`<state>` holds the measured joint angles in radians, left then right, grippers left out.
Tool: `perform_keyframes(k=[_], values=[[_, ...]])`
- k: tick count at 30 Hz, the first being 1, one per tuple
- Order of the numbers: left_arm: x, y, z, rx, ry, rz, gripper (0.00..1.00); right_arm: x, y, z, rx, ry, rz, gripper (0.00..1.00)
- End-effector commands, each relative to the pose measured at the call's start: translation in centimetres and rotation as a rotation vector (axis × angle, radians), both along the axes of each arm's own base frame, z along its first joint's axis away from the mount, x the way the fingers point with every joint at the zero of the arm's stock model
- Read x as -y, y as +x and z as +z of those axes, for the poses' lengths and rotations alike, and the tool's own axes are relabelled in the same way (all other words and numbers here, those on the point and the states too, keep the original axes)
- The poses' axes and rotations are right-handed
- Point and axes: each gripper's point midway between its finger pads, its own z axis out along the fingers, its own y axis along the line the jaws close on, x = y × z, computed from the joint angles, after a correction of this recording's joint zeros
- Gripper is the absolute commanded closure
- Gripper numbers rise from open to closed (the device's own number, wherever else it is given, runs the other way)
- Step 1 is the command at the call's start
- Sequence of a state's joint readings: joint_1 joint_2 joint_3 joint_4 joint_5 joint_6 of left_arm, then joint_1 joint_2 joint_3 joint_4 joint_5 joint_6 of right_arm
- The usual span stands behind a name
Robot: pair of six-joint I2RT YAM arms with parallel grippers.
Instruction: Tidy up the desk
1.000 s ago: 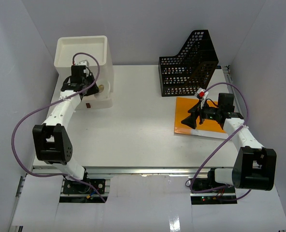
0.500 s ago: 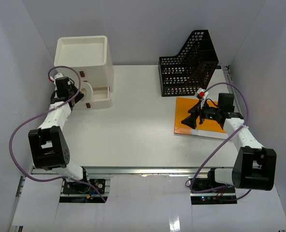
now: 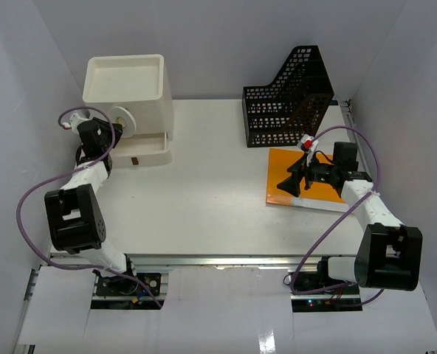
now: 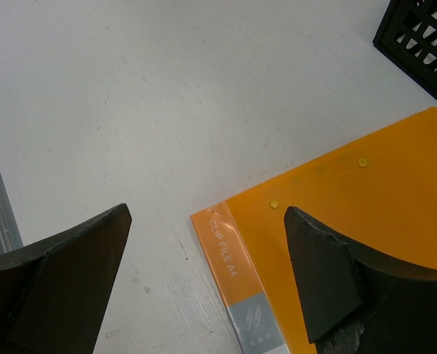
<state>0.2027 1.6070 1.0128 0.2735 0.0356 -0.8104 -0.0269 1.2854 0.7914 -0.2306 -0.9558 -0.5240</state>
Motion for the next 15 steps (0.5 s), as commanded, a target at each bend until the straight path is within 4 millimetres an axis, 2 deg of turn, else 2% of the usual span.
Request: perform_keyframes(k=[1, 3, 7, 10, 15], values=[[0.5, 0.6, 0.3, 0.082, -0.056, -0.031, 0.5, 0.1, 0.9, 1.6, 0.058, 0.005, 0.012, 0.09], [0.8, 0.8, -0.5, 0.064, -0.06, -0.05, 0.36, 0.1, 0.9, 1.5, 0.056, 0.005, 0.012, 0.09], [0.6, 0.5, -2.1, 0.011, -0.065, -0.036, 0.2, 0.1, 1.0, 1.5, 0.056, 0.006, 0.01, 0.09], [0.6, 0.3, -2.6, -0.01, -0.059, -0.039, 0.17, 0.2, 1.0, 1.5, 0.055, 0.007, 0.01, 0.09], [0.5, 0.1, -1.6, -0.003, -0.035, -0.045, 0.16, 0.2, 1.0, 1.5, 0.055, 0.008, 0.009, 0.09]])
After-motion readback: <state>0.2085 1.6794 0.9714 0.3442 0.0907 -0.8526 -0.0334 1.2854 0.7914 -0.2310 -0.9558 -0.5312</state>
